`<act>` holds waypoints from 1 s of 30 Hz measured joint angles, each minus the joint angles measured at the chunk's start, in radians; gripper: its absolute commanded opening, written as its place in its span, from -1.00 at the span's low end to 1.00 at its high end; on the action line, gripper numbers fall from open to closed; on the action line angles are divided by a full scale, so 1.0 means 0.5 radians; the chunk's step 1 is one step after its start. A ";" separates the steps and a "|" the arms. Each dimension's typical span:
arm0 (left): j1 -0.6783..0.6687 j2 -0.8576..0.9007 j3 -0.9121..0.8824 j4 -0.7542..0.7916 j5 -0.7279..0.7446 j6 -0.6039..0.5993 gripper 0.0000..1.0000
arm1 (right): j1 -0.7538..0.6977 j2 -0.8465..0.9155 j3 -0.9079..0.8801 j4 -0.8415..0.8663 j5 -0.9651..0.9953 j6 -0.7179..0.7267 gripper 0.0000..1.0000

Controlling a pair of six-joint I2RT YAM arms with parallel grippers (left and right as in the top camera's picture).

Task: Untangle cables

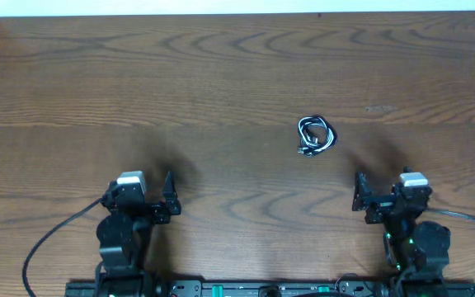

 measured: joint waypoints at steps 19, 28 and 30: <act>-0.001 1.320 1.283 -1.231 0.125 -0.027 0.97 | 0.000 1.580 1.241 -1.034 -0.071 0.058 0.98; -0.001 1.495 1.399 -1.425 0.126 -0.104 0.96 | 0.000 2.114 1.707 -1.181 -0.097 0.058 0.99; -0.001 1.519 1.398 -1.417 0.127 -0.166 0.96 | 0.000 2.148 1.707 -1.080 -0.114 0.058 0.99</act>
